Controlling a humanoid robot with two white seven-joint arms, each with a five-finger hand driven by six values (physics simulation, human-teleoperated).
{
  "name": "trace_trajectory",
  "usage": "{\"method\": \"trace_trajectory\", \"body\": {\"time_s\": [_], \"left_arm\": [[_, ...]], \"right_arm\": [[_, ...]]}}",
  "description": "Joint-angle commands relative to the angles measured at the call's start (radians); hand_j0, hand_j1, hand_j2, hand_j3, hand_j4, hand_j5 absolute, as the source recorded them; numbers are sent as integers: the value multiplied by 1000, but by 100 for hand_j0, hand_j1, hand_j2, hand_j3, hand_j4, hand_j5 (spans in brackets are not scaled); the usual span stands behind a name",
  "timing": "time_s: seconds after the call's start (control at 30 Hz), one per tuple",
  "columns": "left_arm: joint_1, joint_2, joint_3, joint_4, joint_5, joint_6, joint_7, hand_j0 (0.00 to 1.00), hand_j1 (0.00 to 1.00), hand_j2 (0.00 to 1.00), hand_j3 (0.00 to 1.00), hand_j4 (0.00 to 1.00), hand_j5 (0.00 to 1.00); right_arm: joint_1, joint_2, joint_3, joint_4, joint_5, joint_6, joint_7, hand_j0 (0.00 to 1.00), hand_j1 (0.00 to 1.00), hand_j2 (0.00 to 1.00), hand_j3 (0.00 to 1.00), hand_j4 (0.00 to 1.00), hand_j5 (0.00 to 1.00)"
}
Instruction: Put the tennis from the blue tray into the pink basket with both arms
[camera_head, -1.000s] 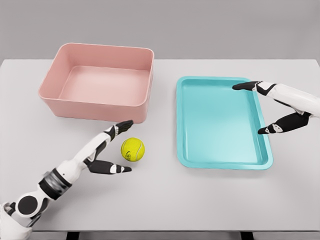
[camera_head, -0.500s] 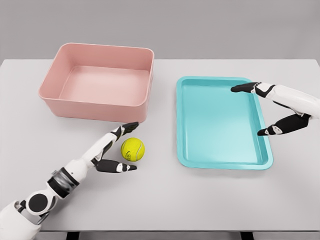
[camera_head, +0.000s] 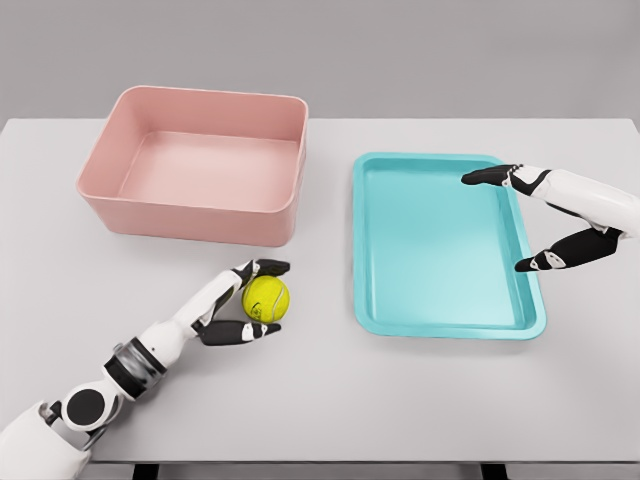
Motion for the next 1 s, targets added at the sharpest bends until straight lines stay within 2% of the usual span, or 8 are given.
{"method": "trace_trajectory", "body": {"time_s": [0.0, 0.13, 0.37, 0.57, 0.77, 0.97], "left_arm": [[0, 0, -1, 0, 3, 0, 2, 69, 69, 69, 69, 69, 69], [0, 2, -1, 0, 1, -1, 2, 58, 58, 58, 58, 58, 58], [0, 5, 2, -8, 1, -8, 2, 50, 50, 50, 50, 50, 50], [2, 11, 10, -30, 3, -9, 1, 49, 49, 49, 49, 49, 49], [0, 51, 16, -143, 8, -27, 1, 49, 49, 49, 49, 49, 49], [-3, 74, 21, -171, 8, -112, 1, 48, 48, 48, 48, 48, 48]], "right_arm": [[0, -2, -1, -1, -7, 2, 0, 100, 100, 100, 100, 100, 100], [0, -2, -1, -1, -7, 2, 0, 100, 100, 100, 100, 100, 100], [-2, -19, -3, -2, -7, 2, 0, 100, 100, 100, 100, 100, 100], [0, -19, -1, -2, -7, 2, 0, 100, 100, 100, 100, 100, 100], [0, -19, -1, -2, -7, 2, 0, 100, 100, 100, 100, 100, 100], [0, -19, -1, -2, -7, 2, 0, 100, 100, 100, 100, 100, 100]]}}
